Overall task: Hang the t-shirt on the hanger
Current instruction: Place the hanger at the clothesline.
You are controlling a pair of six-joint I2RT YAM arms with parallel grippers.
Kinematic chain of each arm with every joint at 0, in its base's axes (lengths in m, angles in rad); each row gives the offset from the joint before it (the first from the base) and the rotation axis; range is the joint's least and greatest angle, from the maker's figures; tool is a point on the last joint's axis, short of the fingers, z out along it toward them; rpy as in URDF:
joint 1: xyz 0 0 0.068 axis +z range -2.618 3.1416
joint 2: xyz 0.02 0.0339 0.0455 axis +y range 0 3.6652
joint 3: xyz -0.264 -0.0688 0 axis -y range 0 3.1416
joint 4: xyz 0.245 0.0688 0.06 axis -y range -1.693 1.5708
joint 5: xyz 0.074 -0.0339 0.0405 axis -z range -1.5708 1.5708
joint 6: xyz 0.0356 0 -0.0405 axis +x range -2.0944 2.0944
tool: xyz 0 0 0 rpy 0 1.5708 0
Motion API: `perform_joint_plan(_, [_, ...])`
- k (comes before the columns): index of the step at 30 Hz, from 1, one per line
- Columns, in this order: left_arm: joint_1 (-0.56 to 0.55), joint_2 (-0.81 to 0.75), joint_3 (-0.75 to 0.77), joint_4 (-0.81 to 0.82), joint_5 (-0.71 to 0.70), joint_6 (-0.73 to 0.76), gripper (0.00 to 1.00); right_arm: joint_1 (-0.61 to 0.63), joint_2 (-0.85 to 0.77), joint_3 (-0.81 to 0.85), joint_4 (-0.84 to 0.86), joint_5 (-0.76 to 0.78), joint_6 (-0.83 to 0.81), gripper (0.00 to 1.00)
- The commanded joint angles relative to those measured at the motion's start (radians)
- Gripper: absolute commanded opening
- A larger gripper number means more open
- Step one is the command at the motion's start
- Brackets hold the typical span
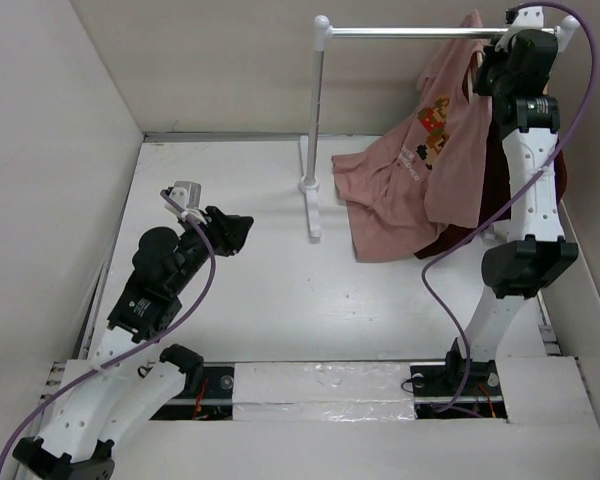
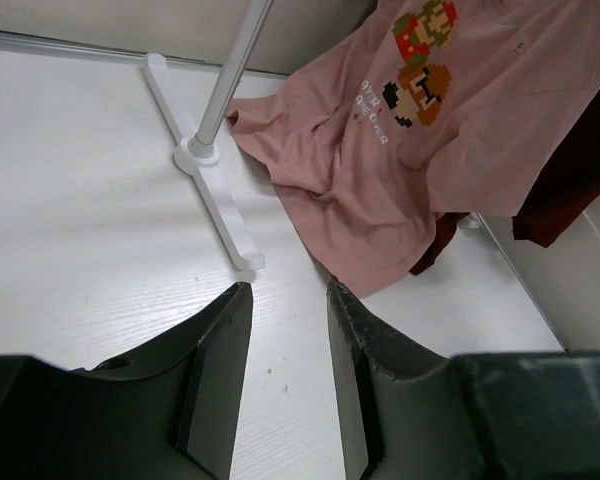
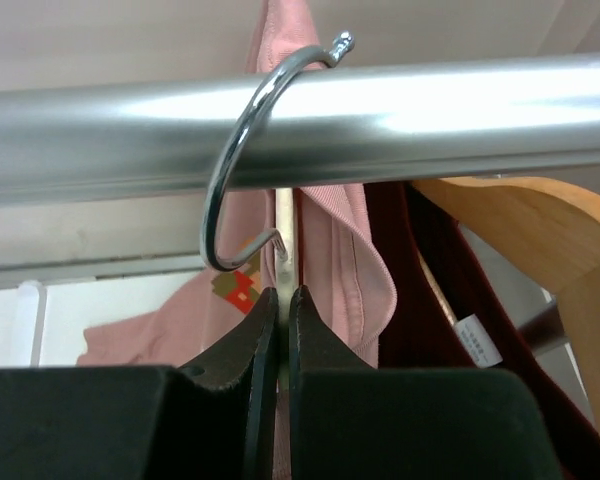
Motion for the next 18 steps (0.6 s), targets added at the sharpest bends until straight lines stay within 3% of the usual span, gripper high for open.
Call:
perform_joint_plan(1, [0.007, -0.002, -0.002, 0.061, 0.010, 0.013, 0.33, -0.022, -0.062, -0.093, 0.109, -0.009, 0.008, 0.00])
perform_joint_plan(6, [0.007, -0.005, -0.007, 0.060, 0.013, 0.013, 0.33, -0.031, -0.180, -0.309, 0.215, -0.046, 0.070, 0.00])
perform_joint_plan(12, [0.007, -0.011, -0.014, 0.055, 0.004, 0.013, 0.33, -0.031, -0.246, -0.395, 0.268, -0.030, 0.097, 0.03])
perform_joint_plan(14, [0.007, -0.014, -0.013, 0.052, 0.004, 0.012, 0.33, -0.031, -0.281, -0.432, 0.296, -0.030, 0.105, 0.16])
perform_joint_plan(15, [0.007, -0.014, -0.016, 0.052, 0.004, 0.012, 0.33, -0.031, -0.292, -0.441, 0.305, -0.032, 0.111, 0.35])
perform_joint_plan(17, [0.007, -0.019, -0.014, 0.049, -0.005, 0.012, 0.33, -0.042, -0.326, -0.460, 0.325, -0.047, 0.120, 0.59])
perform_joint_plan(18, [0.007, -0.020, -0.016, 0.047, -0.008, 0.012, 0.33, -0.042, -0.338, -0.463, 0.325, -0.046, 0.125, 0.64])
